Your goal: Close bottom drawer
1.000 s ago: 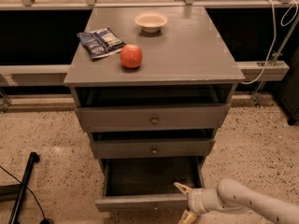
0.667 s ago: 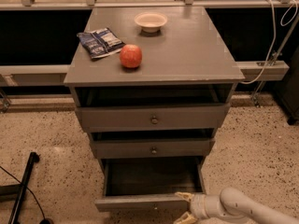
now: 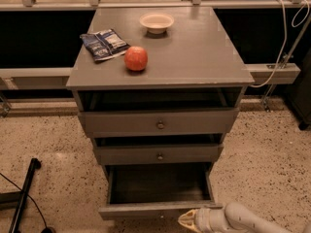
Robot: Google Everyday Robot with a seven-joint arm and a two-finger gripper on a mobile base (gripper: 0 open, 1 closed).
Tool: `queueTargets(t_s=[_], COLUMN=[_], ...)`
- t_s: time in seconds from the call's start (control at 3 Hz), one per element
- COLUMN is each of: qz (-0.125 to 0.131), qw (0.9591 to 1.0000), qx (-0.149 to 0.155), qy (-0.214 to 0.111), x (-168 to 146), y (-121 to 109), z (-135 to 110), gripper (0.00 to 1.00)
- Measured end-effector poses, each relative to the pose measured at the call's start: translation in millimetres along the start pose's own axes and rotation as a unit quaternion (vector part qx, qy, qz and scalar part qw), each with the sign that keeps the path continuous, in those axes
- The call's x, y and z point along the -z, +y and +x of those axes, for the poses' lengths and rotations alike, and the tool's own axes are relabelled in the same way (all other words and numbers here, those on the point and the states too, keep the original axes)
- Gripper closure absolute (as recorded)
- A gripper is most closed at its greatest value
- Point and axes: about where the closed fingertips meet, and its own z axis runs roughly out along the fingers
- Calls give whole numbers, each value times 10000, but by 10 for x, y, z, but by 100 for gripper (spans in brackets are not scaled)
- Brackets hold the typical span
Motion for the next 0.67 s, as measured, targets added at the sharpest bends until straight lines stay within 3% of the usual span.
queueTargets(t_s=[0.33,0.67], qz=[224,477], qw=[9992,9974], qx=[-320,-530], qy=[92,50], x=[-206,-347], y=[-43,-148], z=[142,236], gripper=[99,100])
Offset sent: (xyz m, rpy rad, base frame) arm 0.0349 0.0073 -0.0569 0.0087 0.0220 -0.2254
